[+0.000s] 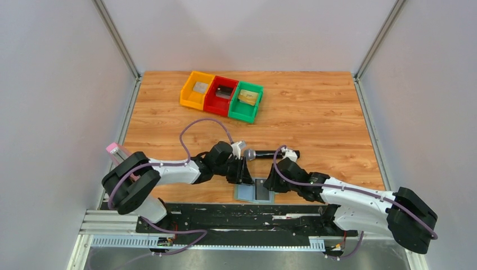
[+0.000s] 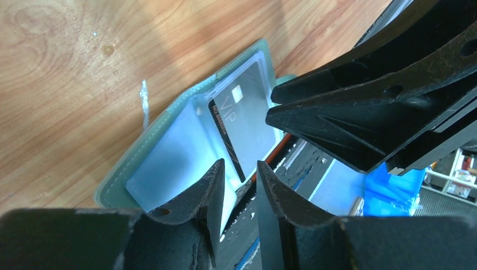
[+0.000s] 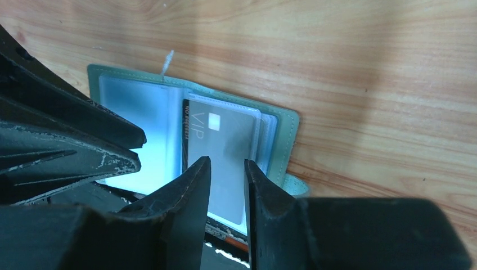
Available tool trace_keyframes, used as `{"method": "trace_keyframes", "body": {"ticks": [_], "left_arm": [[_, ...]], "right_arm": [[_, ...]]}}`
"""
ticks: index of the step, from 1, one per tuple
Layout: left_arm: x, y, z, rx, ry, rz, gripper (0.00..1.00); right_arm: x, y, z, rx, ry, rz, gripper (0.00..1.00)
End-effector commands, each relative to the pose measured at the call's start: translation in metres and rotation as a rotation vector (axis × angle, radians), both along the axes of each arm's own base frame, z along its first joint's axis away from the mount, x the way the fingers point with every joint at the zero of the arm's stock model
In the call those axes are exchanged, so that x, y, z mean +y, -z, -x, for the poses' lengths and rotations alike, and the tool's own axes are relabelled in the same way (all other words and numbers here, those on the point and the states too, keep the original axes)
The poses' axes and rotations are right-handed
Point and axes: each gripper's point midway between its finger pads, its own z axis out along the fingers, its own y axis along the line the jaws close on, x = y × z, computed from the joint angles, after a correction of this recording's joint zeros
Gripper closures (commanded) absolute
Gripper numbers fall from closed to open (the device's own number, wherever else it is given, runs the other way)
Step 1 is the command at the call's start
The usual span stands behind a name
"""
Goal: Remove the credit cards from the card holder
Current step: Remove the credit card from the card holder.
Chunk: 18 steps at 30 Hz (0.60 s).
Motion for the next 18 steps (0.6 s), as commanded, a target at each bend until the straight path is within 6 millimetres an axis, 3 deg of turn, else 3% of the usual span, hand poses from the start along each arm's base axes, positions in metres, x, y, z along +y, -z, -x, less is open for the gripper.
{"method": "trace_keyframes", "body": {"ticks": [1, 18], "left_arm": [[-0.012, -0.005, -0.005, -0.034, -0.002, 0.087, 0.65], [-0.014, 0.018, 0.0, -0.004, 0.0, 0.089, 0.65]], "right_arm": [[0.008, -0.003, 0.0, -0.001, -0.013, -0.079, 0.71], [0.0, 0.007, 0.004, 0.013, 0.002, -0.086, 0.77]]}}
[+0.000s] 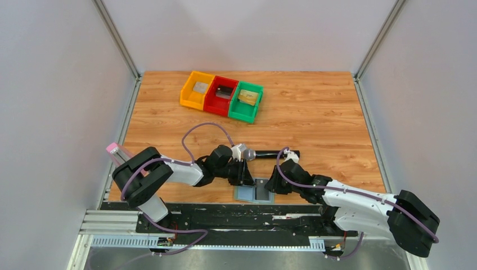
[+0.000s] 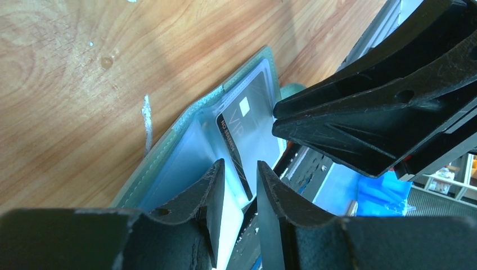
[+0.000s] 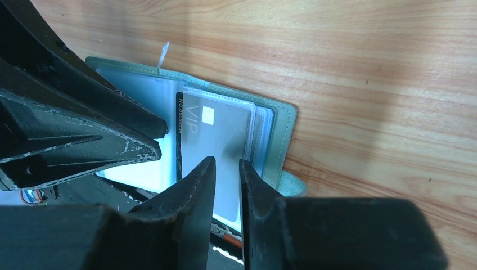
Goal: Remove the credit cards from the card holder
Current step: Remove the credit card from the card holder.
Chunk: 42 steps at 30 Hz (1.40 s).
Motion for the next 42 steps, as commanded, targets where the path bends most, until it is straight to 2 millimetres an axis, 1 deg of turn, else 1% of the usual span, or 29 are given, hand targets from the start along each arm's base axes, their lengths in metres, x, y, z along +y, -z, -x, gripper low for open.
{"method": "trace_keyframes", "body": {"ticks": [1, 13, 16, 24, 32, 39, 42], "left_arm": [[-0.006, -0.002, -0.001, -0.025, 0.007, 0.026, 0.64], [-0.004, 0.007, 0.0, -0.013, 0.002, 0.012, 0.65], [-0.005, 0.005, 0.001, -0.007, 0.001, 0.031, 0.65], [-0.012, -0.011, 0.005, 0.012, 0.012, 0.108, 0.72], [-0.013, -0.012, 0.006, 0.024, 0.014, 0.117, 0.73], [-0.014, -0.012, 0.008, 0.044, 0.01, 0.141, 0.84], [-0.015, -0.014, 0.009, 0.057, 0.006, 0.166, 0.91]], "right_arm": [[0.002, -0.001, -0.003, -0.01, 0.012, -0.029, 0.77], [0.002, 0.008, 0.0, 0.02, 0.012, -0.015, 0.79], [0.002, 0.009, 0.001, 0.025, 0.015, -0.015, 0.79], [0.001, 0.009, 0.0, 0.024, 0.017, -0.016, 0.8], [0.003, 0.008, -0.001, 0.021, 0.013, -0.016, 0.8], [0.002, 0.008, -0.001, 0.021, 0.012, -0.015, 0.8], [0.002, 0.009, -0.001, 0.023, 0.014, -0.014, 0.8]]}}
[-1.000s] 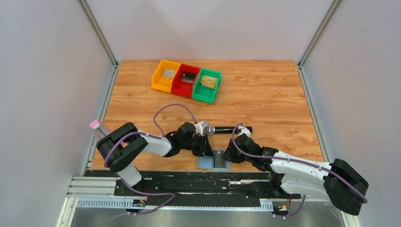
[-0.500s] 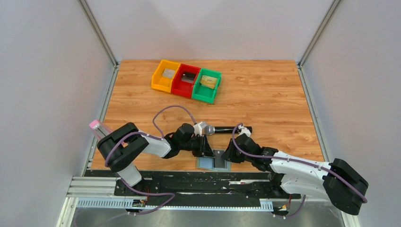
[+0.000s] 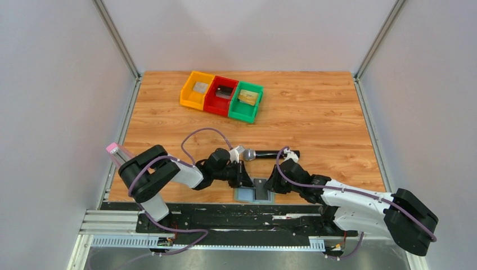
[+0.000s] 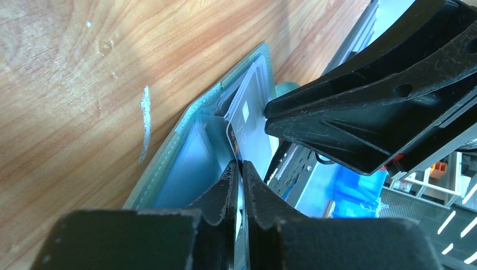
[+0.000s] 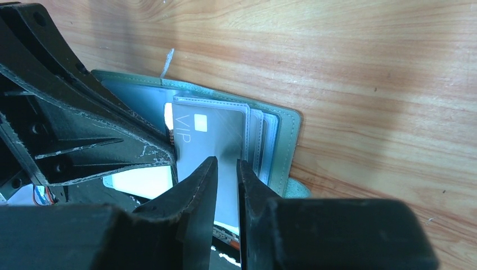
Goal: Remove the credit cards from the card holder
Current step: Remove the credit card from the card holder.
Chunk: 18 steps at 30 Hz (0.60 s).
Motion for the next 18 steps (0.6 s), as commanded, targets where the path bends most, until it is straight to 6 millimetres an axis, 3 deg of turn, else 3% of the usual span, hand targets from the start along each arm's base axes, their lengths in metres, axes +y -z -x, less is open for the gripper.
{"method": "trace_keyframes", "body": {"ticks": [1, 4, 18], "left_arm": [[-0.012, -0.018, 0.004, -0.009, 0.028, 0.104, 0.92], [-0.013, -0.022, 0.004, -0.003, 0.019, 0.124, 1.0], [0.008, -0.018, -0.003, -0.068, -0.047, -0.005, 1.0]], "right_arm": [[-0.004, 0.007, 0.002, 0.015, 0.004, 0.017, 0.8], [-0.005, 0.009, 0.002, 0.018, 0.009, 0.02, 0.8], [-0.009, 0.01, 0.0, 0.018, 0.024, 0.022, 0.8]]}}
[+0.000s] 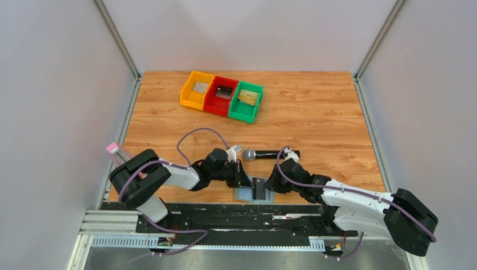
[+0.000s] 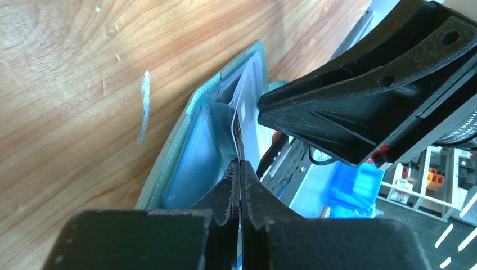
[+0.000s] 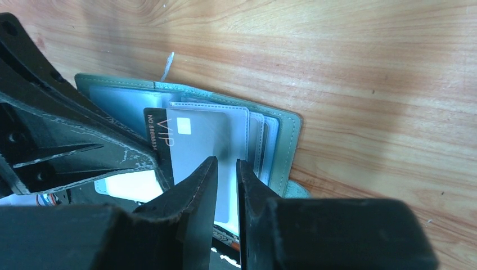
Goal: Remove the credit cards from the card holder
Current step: Remove the credit card from the card holder.
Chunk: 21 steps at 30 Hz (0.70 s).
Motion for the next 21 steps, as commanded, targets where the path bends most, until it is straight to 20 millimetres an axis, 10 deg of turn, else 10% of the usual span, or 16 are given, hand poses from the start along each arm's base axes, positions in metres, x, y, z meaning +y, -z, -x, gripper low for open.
{"method": "trace_keyframes", "body": {"ticks": [1, 21], "left_arm": [[0.005, -0.012, -0.004, -0.08, -0.009, -0.017, 1.0], [0.028, -0.03, -0.004, -0.134, -0.059, -0.077, 1.0]], "right_arm": [[-0.009, 0.01, 0.003, 0.016, 0.011, 0.028, 0.8], [0.011, -0.041, -0.007, -0.107, -0.069, -0.084, 0.72]]}}
